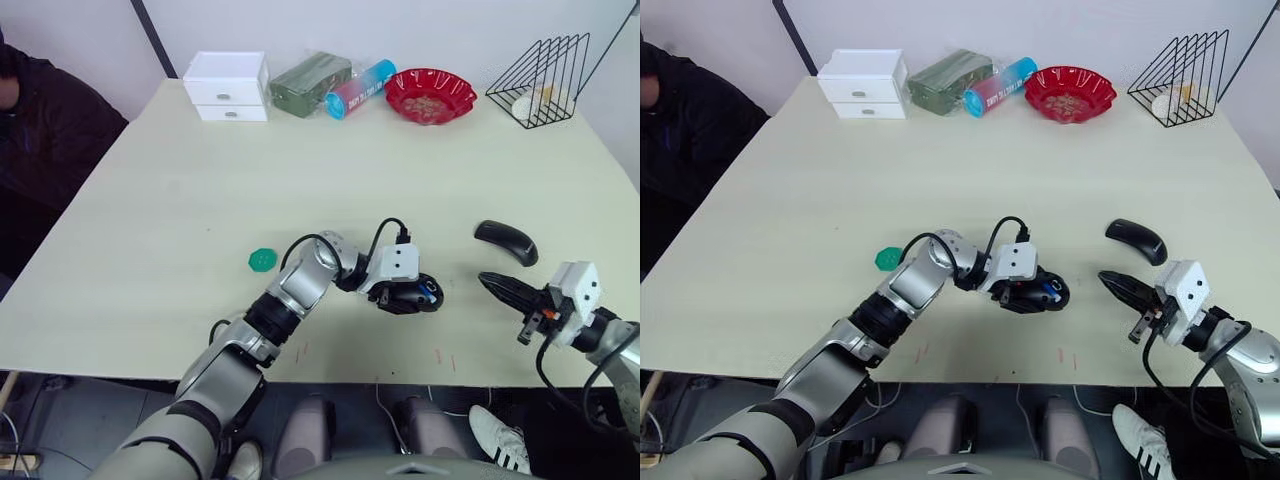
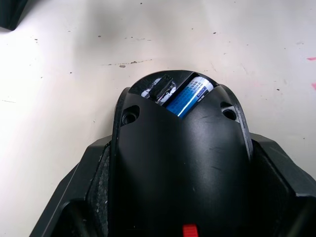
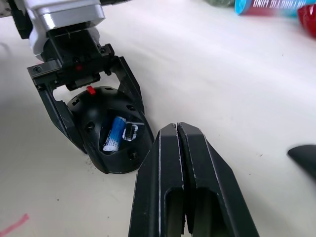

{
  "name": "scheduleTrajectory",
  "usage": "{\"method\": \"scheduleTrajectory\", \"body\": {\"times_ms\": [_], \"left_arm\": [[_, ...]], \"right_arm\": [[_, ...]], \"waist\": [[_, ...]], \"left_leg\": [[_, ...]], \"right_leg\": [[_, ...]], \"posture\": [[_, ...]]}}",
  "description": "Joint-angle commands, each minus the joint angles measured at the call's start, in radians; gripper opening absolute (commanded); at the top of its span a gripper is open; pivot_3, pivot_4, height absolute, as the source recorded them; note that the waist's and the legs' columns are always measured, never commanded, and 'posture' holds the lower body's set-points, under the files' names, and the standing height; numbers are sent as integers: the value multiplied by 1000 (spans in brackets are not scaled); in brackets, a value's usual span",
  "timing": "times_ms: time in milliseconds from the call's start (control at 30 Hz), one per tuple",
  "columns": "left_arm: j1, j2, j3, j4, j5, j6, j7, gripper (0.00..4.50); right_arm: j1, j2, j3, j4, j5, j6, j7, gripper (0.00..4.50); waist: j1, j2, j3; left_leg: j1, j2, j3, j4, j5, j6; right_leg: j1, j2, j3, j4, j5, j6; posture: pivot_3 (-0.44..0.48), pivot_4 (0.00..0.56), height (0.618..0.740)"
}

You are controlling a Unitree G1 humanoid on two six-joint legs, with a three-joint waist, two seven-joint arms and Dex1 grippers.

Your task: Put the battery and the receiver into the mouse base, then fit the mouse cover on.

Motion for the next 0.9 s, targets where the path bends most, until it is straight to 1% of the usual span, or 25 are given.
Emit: {"method": "scheduleTrajectory", "body": {"times_ms": [33, 133, 233, 267, 300, 333, 367, 400, 433, 467, 500, 533, 733, 800, 900], "left_arm": [[26, 25, -45, 17, 39, 14, -17, 2988], [29, 29, -45, 13, 38, 12, -20, 2988], [31, 32, -43, 14, 36, 9, -20, 2988], [30, 33, -43, 16, 36, 8, -20, 2988], [32, 35, -42, 12, 36, 8, -21, 2988], [34, 36, -43, 9, 35, 9, -23, 2988], [34, 36, -42, 8, 34, 9, -23, 2988], [35, 37, -42, 7, 34, 9, -23, 2988], [37, 37, -43, 4, 33, 10, -23, 2988], [38, 39, -43, 2, 33, 11, -25, 3487], [38, 38, -41, 0, 31, 12, -24, 4162], [38, 37, -37, -1, 29, 15, -21, 4448], [29, 41, 23, -39, -28, 57, -20, 4448], [24, 51, 73, -96, -90, 107, -45, 4448], [33, 91, 106, -165, -134, 147, -73, 4448]], "right_arm": [[35, -4, -78, -11, 84, -39, 65, 32], [42, -17, -92, -6, 115, -42, 109, 32], [50, -15, -95, -14, 138, -39, 133, 746], [51, -15, -93, -14, 135, -44, 139, 1103], [54, -15, -93, -17, 134, -45, 142, 1300], [56, -15, -93, -18, 132, -48, 145, 1983], [56, -15, -92, -17, 130, -49, 147, 2264], [55, -16, -89, -14, 124, -52, 150, 2718], [56, -15, -88, -13, 120, -55, 152, 3321], [56, -16, -85, -12, 117, -57, 155, 3594], [56, -14, -83, -14, 123, -54, 159, 4310], [53, -11, -80, -17, 126, -55, 160, 4487], [54, 1, -72, -23, 128, -68, 166, 4487], [58, 11, -75, -10, 127, -82, 169, 4487], [68, 29, -77, 3, 125, -107, 176, 4487]], "waist": [[0, 1, 1], [-5, 2, 1], [-5, 2, 1], [-5, 2, 1], [-5, 2, 1], [-5, 2, 1], [-6, 2, 1], [-6, 2, 1], [-6, 2, 1], [-7, 2, 1], [-7, 2, 1], [-7, 2, 1], [-5, 2, 1], [-7, 3, 3], [-7, 6, 6]], "left_leg": [[0, 0, 0, 0, 0, 0], [1, 0, 1, 0, 0, 0], [1, 0, 1, 0, 0, 0], [1, 0, 0, 0, 0, 0], [1, 0, 0, -1, 0, 0], [1, 0, 1, -1, 0, 0], [1, 0, 1, -1, 0, 0], [1, 0, 1, -1, 0, 0], [1, 0, 1, -1, 0, 0], [1, 0, 1, -1, 0, 0], [1, 0, 1, -1, 0, 0], [1, 0, 1, -1, 0, 0], [1, 0, 1, -1, 0, 0], [0, 0, 1, -1, 0, 0], [0, 0, 1, -1, 0, 0]], "right_leg": [[0, 0, 0, 0, 0, 0], [0, 0, 1, 0, 0, 0], [0, 0, 1, 0, 0, 0], [0, 0, 1, 0, 0, 0], [0, 0, 1, 0, 0, 0], [0, 0, 1, 0, 0, 0], [0, 0, 1, 0, 0, 0], [0, 0, 1, 0, 0, 0], [0, 0, 1, 0, 0, 0], [0, 0, 1, 0, 0, 0], [0, 0, 1, 0, 0, 0], [0, 0, 1, 0, 0, 0], [0, 0, 1, 0, 0, 0], [-1, 0, 1, 0, 0, 0], [-1, 0, 1, 0, 0, 0]], "posture": [[0, 150, 740], [0, 150, 740], [0, 150, 740], [0, 150, 740], [0, 150, 740], [0, 150, 740], [0, 150, 740], [0, 150, 740], [0, 150, 740], [0, 150, 740], [0, 150, 740], [0, 150, 740], [0, 150, 740], [0, 150, 740], [0, 150, 740]]}}
